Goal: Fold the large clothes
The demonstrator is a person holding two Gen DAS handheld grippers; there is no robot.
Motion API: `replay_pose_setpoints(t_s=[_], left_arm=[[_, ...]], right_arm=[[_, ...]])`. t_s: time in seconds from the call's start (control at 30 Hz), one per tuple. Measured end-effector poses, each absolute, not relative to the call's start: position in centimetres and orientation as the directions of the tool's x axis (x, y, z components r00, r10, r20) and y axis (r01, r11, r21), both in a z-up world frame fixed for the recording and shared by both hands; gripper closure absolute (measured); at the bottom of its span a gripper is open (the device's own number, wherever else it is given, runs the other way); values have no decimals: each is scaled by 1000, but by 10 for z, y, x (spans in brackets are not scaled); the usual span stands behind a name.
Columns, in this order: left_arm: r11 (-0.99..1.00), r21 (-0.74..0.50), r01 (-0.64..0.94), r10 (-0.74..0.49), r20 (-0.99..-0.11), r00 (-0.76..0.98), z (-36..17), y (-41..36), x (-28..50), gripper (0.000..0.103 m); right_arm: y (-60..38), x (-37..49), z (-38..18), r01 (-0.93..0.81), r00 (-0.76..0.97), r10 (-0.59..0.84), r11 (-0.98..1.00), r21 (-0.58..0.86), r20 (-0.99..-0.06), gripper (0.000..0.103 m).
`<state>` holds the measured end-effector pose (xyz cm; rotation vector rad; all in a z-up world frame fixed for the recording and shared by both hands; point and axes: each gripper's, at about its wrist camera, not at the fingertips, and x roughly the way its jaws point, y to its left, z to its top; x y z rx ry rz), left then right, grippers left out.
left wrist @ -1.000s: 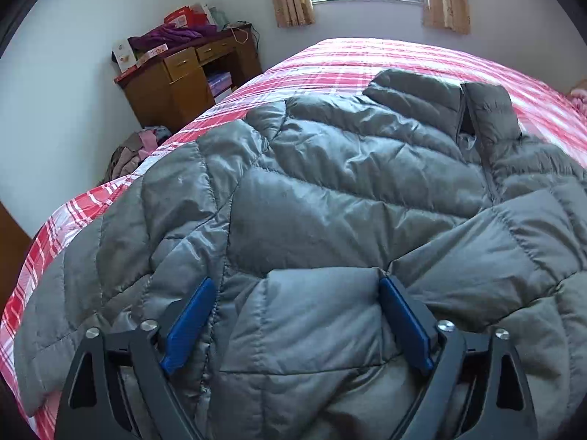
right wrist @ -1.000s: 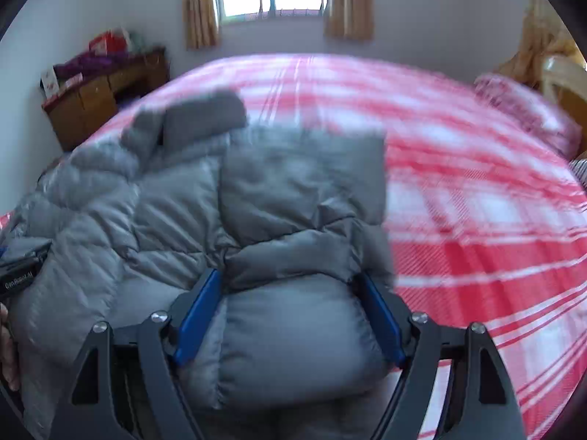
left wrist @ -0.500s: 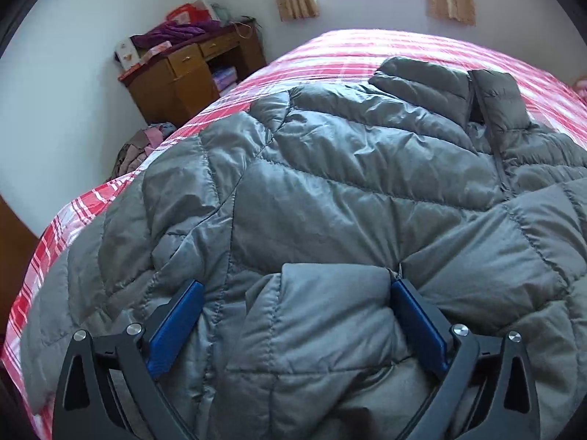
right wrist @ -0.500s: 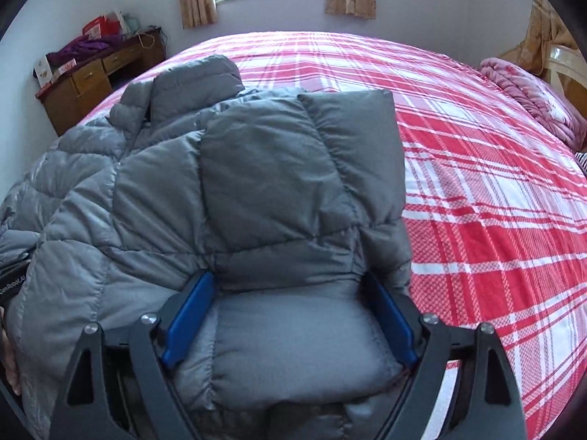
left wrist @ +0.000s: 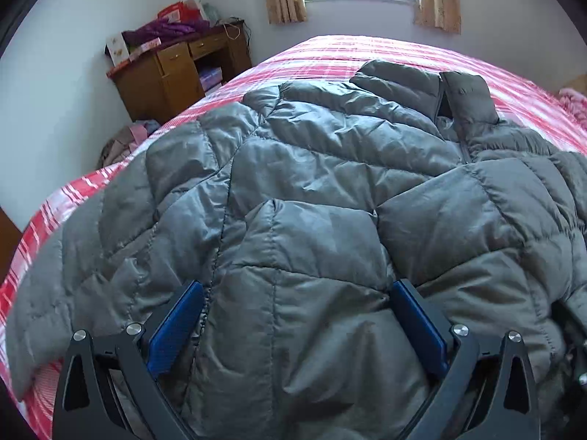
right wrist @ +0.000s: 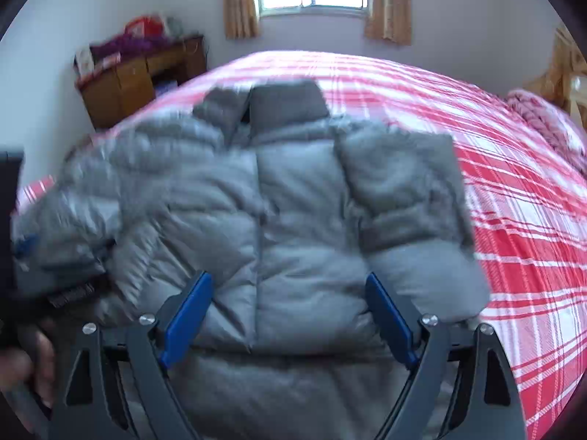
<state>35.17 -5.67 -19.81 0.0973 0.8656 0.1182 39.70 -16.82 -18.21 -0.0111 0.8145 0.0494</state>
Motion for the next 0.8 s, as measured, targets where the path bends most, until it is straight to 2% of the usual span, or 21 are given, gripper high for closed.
replay_pose_setpoints(t_s=[0.17,0.8], left_arm=[[987,140,-73,154,-750,644,-202,-59,353,1],[980,185,-79,191,-729,657,-205,-69,343,1]], right_arm=[[-169,407,-199,-39,648,33,999,10,-761,11],[-162,409,-204,-25,644,-12,999,-36,-765,8]])
